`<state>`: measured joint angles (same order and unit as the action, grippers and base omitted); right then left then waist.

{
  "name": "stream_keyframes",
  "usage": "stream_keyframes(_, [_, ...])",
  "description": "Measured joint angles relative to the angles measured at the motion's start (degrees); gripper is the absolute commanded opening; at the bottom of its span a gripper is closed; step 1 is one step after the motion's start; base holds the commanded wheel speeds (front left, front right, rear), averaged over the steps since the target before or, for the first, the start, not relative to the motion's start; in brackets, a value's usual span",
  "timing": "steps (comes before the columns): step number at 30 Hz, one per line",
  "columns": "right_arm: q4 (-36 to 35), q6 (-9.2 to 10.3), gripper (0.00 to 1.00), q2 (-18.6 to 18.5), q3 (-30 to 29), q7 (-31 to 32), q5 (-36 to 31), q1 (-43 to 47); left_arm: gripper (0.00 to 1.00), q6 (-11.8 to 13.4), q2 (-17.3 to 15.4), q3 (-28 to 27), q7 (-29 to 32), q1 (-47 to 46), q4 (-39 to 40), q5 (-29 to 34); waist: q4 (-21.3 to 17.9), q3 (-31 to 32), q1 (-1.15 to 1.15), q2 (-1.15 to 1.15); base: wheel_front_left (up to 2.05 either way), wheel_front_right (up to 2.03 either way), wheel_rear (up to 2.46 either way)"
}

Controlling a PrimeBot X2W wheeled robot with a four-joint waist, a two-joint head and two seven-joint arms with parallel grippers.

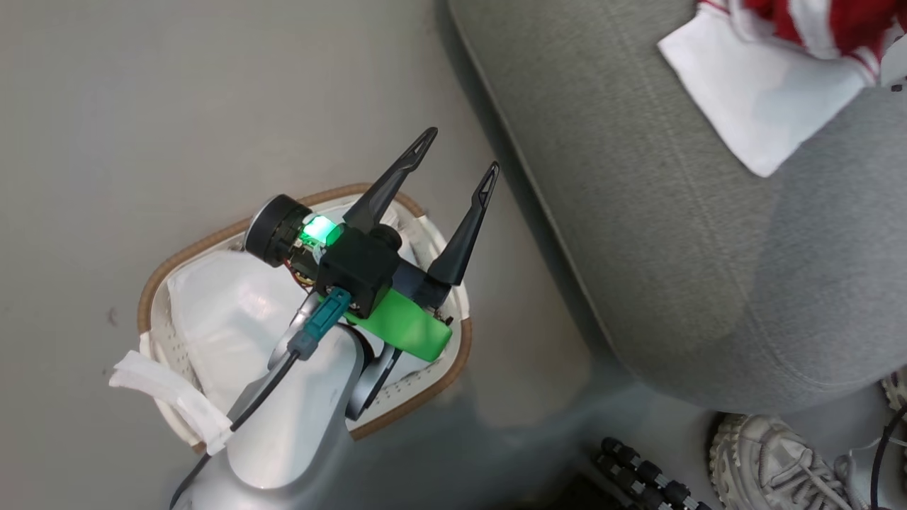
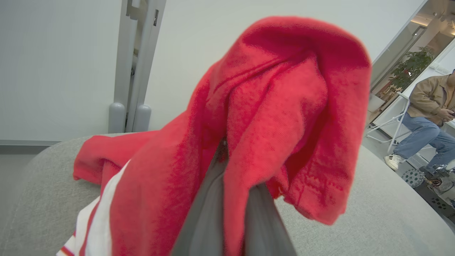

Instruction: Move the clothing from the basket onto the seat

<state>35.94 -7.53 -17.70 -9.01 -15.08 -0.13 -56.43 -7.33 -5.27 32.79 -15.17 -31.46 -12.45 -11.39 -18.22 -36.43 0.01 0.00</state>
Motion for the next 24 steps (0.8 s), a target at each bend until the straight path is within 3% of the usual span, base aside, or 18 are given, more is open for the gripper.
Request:
stream_keyframes(14, [6.9, 0.05, 0.00, 2.2, -0.9, -0.1, -1.0, -0.8, 1.00, 0.0, 0.7, -1.1, 0.0, -1.1, 0.9, 0.6, 6.6, -7.5, 0.00, 0.00, 0.00, 0.00, 0.00])
stream_keyframes(15, [6.8, 0.07, 0.09, 2.2, -1.2, -0.1, -1.0, -0.7, 1.00, 0.0, 0.8, -1.2, 0.0, -1.1, 0.8, 0.6, 6.7, -7.5, 0.00, 0.00, 0.00, 0.00, 0.00])
stream_keyframes(16, [6.7, 0.05, 0.24, 2.3, -1.3, -0.1, -1.1, -0.4, 1.00, 0.0, 0.8, -1.2, 0.0, -1.1, 0.8, 0.6, 6.8, -7.3, 0.00, 0.00, 0.00, 0.00, 0.00])
stream_keyframes(17, [6.5, 0.05, 0.49, 2.4, -1.6, -0.1, -1.1, -0.1, 1.00, 0.0, 0.9, -1.2, 0.0, -1.1, 0.8, 0.6, 6.8, -7.1, 0.00, 0.00, 0.00, 0.00, 0.00])
stream_keyframes(18, [6.1, 0.05, 1.00, 2.5, -1.9, -0.1, -1.1, 0.5, 1.00, 0.0, 0.9, -1.3, 0.0, -1.1, 0.8, 0.6, 6.8, -6.7, -0.01, 0.00, 0.00, 0.00, 0.00])
stream_keyframes(24, [2.2, 0.03, 1.00, 3.8, -2.4, -0.1, -0.2, 4.8, 1.00, 0.0, 1.0, -2.6, 0.0, -0.3, 0.3, 0.3, 6.4, -3.6, -0.01, 0.00, 0.00, 0.00, 0.00])
